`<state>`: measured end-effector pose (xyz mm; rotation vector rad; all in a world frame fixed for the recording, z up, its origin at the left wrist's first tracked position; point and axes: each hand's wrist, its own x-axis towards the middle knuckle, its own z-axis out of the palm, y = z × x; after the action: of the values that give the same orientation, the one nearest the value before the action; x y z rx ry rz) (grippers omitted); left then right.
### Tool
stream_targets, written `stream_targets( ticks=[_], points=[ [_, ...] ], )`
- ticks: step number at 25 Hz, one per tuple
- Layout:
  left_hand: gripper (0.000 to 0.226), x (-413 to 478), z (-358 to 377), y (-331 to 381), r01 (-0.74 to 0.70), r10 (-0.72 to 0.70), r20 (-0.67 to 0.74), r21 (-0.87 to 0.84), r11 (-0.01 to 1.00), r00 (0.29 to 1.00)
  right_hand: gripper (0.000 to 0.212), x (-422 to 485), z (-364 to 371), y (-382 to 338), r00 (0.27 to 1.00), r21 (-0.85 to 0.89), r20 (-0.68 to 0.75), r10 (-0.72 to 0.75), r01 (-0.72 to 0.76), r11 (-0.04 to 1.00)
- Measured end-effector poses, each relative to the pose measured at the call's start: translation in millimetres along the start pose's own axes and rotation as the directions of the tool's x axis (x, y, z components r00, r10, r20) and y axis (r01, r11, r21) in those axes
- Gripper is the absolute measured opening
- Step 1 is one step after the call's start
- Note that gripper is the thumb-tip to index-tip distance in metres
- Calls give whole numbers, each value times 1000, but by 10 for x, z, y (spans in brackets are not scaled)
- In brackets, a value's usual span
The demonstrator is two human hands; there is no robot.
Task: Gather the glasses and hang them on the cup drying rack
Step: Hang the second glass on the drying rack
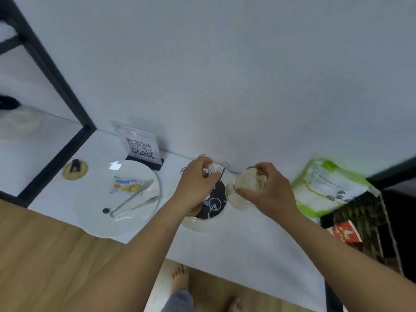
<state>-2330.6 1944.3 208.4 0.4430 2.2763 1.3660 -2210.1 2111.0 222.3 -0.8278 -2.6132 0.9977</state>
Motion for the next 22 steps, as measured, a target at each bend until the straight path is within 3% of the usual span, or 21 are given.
stream_targets(
  ticks=[7,11,19,22],
  points=[
    [24,202,-27,-361,94,-98,45,76,993,994,67,249,559,257,989,-257,146,9,29,966],
    [27,231,30,-404,51,-69,112,152,987,991,73,305,815,425,960,-367,264,95,8,930],
    [17,360,7,-308,52,-68,109,145,988,992,85,480,816,459,896,-472,406,181,35,881],
    [20,344,-55,-204,44,-53,62,140,989,997,102,476,700,336,845,-486,478,240,27,874]
  ],
)
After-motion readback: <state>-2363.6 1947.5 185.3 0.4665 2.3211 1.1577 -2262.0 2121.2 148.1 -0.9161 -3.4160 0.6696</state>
